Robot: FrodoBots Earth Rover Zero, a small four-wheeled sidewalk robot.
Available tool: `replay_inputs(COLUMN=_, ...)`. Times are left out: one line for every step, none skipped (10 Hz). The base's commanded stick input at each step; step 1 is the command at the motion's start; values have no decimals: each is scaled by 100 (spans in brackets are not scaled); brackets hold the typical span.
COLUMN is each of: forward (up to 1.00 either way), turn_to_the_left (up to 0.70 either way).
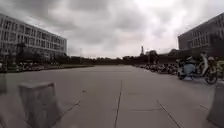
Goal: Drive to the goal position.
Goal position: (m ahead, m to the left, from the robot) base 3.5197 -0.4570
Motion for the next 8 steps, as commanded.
replay_inputs(forward=70, turn_to_the_left=0)
replay_inputs(forward=70, turn_to_the_left=0)
replay_inputs(forward=70, turn_to_the_left=0)
replay_inputs(forward=70, turn_to_the_left=0)
replay_inputs(forward=70, turn_to_the_left=0)
replay_inputs(forward=70, turn_to_the_left=0)
replay_inputs(forward=70, turn_to_the_left=0)
replay_inputs(forward=70, turn_to_the_left=0)
